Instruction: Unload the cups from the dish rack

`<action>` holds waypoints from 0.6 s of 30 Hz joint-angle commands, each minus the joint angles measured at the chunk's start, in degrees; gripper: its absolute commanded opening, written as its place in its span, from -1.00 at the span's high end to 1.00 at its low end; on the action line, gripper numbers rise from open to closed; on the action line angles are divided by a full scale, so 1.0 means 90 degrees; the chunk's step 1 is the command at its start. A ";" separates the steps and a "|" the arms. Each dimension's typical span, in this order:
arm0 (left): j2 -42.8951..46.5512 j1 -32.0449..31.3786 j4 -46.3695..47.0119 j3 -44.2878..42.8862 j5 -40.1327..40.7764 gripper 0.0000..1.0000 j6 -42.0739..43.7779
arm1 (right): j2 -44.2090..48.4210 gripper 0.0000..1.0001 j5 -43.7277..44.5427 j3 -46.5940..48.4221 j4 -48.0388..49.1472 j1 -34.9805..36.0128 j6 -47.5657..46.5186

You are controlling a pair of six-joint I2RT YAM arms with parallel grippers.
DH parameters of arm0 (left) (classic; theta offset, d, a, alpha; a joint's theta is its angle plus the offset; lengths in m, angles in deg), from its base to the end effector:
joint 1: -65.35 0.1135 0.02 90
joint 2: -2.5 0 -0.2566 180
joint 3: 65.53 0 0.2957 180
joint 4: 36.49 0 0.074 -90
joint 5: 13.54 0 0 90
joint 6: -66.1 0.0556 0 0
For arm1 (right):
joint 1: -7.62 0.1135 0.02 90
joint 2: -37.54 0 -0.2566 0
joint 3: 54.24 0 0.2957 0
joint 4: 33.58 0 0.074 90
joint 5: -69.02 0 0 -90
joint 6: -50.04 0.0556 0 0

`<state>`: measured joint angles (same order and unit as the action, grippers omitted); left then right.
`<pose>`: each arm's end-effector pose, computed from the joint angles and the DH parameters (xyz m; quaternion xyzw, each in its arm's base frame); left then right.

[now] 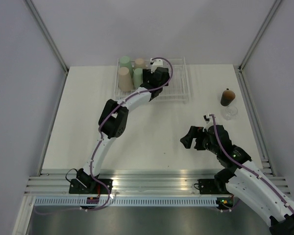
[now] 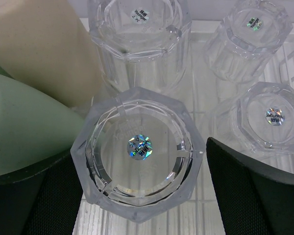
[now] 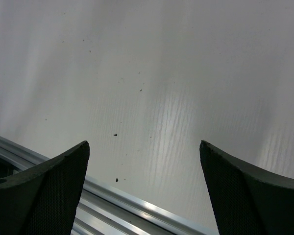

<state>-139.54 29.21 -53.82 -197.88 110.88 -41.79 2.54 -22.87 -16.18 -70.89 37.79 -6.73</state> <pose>0.5197 -0.3406 0.1671 -0.0234 0.8288 -0.0019 0.5591 0.1825 0.1082 0.2035 0.0159 0.8837 0.2581 0.3901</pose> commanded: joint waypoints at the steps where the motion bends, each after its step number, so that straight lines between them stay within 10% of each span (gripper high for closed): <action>1: 0.0147 -0.0047 0.0809 0.0143 -0.0034 -0.99 0.0503 | -0.0036 -0.92 -0.0063 -0.0027 0.0198 0.0036 -0.0011; 6: 0.0127 -0.0047 0.0830 0.0162 -0.0103 -0.75 0.0669 | -0.0046 -0.88 -0.0083 -0.0037 0.0218 0.0046 -0.0011; 13: 0.0741 -0.0096 0.1162 0.1098 -0.0347 0.49 0.0650 | -0.0027 -0.84 -0.0141 -0.0086 0.0277 0.0065 0.0038; 18: 0.1308 -0.0174 0.1406 0.1859 -0.0064 0.95 0.0699 | 0.0022 -0.84 -0.0122 -0.0095 0.0267 0.0065 0.0009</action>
<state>-133.18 28.58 -42.98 -184.37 109.24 -37.61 2.01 -23.77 -16.86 -69.69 38.16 -6.71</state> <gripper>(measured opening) 0.795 0.920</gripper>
